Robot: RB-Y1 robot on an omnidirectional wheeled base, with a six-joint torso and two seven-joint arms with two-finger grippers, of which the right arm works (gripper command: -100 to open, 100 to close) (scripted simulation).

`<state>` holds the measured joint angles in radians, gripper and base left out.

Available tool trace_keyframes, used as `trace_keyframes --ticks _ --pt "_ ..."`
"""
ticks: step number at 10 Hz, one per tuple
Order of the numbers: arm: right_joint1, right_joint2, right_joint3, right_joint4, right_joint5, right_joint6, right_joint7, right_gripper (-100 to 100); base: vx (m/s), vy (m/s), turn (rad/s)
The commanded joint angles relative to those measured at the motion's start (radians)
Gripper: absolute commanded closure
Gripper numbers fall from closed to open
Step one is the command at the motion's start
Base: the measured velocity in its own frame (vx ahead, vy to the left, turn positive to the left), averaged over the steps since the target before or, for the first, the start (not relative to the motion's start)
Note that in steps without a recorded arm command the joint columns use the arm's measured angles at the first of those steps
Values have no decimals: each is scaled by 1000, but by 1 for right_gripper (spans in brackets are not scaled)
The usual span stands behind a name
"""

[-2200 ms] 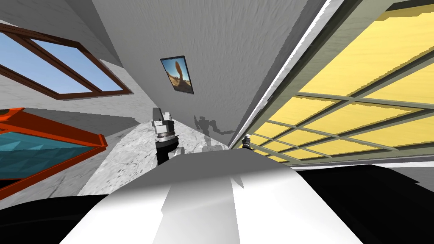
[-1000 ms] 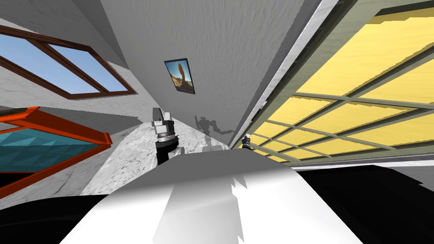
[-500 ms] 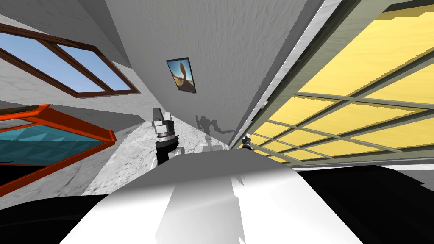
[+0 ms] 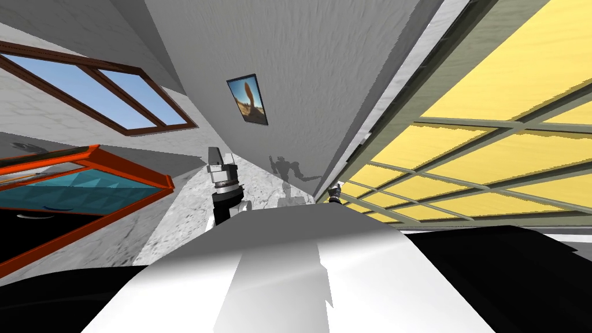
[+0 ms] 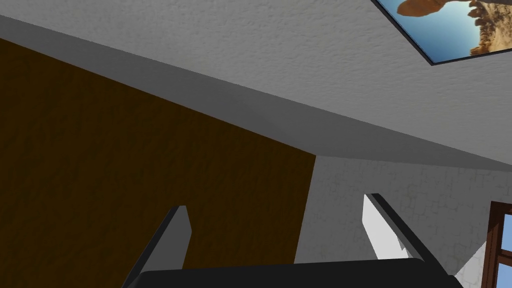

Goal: Pull the door open

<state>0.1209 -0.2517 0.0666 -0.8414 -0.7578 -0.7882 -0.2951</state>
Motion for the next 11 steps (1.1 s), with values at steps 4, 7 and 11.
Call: trace_keyframes --ticks 4,7,11 --pt "25 2 -6 -24 -27 -26 -114 -100 -54 -25 28" --pt "37 10 -1 -39 -40 -41 -191 -100 -49 -9 60" --pt "56 23 6 -62 -63 -65 -307 -100 -48 -3 61"
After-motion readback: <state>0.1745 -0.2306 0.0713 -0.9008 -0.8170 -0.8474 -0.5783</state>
